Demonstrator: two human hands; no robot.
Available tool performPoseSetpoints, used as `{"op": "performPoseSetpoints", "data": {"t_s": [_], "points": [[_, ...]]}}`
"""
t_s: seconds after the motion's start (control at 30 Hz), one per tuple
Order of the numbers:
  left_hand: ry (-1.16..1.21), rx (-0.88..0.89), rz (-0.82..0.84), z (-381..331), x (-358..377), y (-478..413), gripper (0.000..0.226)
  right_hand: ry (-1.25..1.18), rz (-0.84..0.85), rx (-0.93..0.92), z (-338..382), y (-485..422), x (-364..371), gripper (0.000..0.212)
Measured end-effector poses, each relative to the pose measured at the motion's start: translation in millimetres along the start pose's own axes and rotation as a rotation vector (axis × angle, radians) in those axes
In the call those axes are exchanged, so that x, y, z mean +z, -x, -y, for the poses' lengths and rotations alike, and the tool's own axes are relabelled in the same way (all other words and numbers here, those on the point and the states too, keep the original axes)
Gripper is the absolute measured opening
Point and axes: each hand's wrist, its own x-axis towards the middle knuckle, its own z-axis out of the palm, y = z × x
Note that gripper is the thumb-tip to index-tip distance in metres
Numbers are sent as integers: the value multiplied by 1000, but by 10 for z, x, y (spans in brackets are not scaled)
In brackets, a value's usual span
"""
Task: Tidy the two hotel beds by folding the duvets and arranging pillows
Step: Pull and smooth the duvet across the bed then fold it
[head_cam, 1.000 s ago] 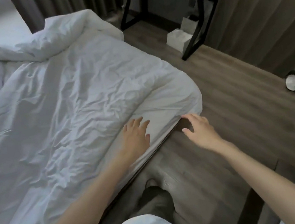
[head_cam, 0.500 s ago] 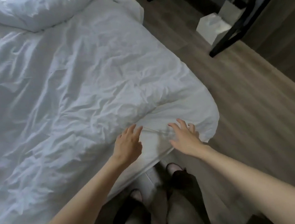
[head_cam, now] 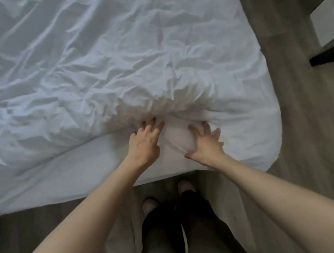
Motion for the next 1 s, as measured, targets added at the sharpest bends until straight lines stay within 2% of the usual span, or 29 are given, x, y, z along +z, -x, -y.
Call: {"op": "performPoseSetpoints", "data": {"t_s": [0.13,0.27,0.33,0.4,0.43,0.57,0.63,0.77,0.93,1.0], "points": [[16,-27,-15,-36,164,-54,76,171,-161,-38,-30,-108,230,68],[15,-34,-31,-89,232,-23,77,317,-194,-55,-48,-136,265,44],[21,-25,-47,-143,244,12,78,347,-326,-113,-76,-136,184,36],[14,-11,-70,-203,243,75,78,384,-413,-139,-161,-119,68,34],[9,0,-85,-230,240,110,78,353,-395,-170,-219,-126,19,31],[16,41,-134,-297,228,252,81,62,-353,-207,-438,-49,-48,23],[53,48,-170,-315,227,292,86,-43,-327,-233,-466,183,-44,27],[34,62,-158,-443,204,378,89,25,-313,-302,-724,747,-131,34],[-160,66,-23,-713,187,451,106,69,-377,-201,-976,1053,-654,36],[-149,57,-87,-866,172,497,85,75,-406,-202,-1033,1149,-832,33]]}}
